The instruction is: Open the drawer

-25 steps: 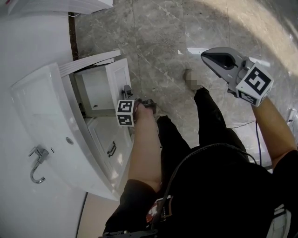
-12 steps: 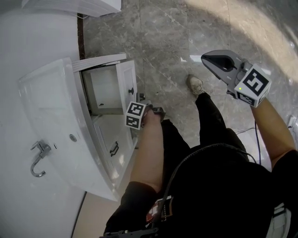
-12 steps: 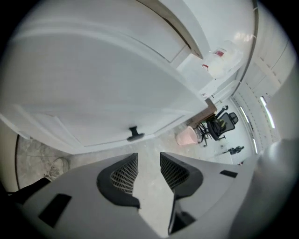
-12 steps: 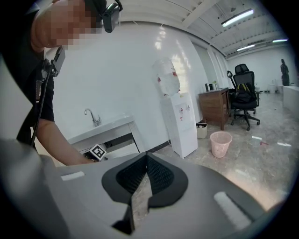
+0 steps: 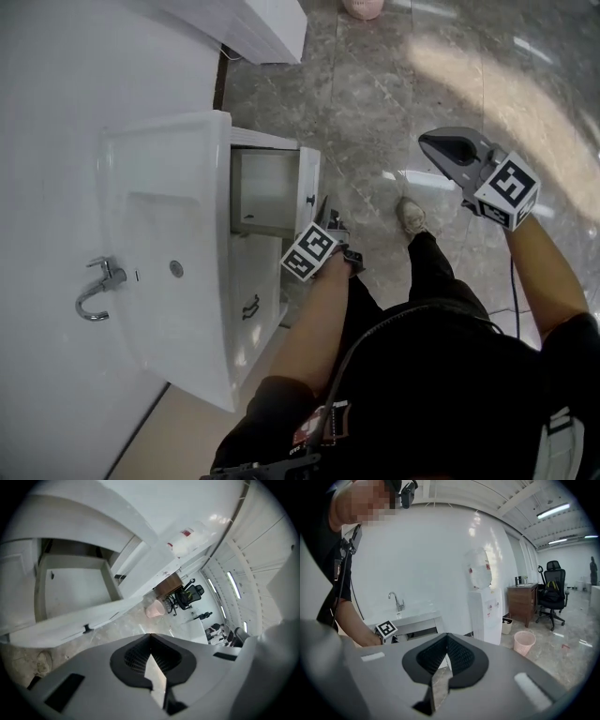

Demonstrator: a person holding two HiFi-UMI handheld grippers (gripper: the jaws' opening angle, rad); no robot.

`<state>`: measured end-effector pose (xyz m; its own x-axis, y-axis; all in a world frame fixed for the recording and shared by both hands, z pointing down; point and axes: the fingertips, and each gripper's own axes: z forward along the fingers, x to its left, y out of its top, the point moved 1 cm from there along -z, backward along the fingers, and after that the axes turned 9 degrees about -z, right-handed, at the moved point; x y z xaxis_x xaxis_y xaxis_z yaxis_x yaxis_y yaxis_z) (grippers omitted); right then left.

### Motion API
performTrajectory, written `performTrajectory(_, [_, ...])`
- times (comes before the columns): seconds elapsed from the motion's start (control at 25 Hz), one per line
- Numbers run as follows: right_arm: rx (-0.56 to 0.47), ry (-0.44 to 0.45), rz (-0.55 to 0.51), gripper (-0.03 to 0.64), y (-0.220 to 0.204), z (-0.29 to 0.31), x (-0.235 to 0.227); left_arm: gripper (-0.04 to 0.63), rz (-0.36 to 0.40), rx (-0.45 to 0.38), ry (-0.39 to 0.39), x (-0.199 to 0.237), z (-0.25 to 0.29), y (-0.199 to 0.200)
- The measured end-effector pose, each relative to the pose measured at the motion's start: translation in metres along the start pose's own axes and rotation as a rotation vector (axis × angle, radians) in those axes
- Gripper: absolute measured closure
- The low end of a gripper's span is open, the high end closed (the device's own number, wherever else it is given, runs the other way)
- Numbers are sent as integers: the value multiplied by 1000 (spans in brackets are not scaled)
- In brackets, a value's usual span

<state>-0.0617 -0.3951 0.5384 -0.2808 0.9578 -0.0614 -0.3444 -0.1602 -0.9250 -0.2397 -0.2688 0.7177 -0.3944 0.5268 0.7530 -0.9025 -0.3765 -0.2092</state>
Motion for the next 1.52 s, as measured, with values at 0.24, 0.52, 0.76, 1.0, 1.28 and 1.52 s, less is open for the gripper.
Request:
performTrajectory(0.24, [-1,13,-43,621,60,19,13,595,199,-76,-116,-56,-67,70])
performTrajectory(0.52, [-1,63,-107,621,136,60,37,595,368,-188,-211,-106,-155,147])
performTrajectory(0.76, [-26,128,-152,621,199,99,76,595,427,-351,-265,-121,-253,211])
performTrajectory(1.0, [-76,256,-244,621,260,150,143,595,412,-532,-216,-81,-360,251])
performTrajectory(1.28, [-128,454,-310,621,314,215,242,595,333,-719,-112,-19,-480,264])
performTrajectory(1.52, [-139,626,-360,621,337,275,329,595,273,-875,12,37,-579,256])
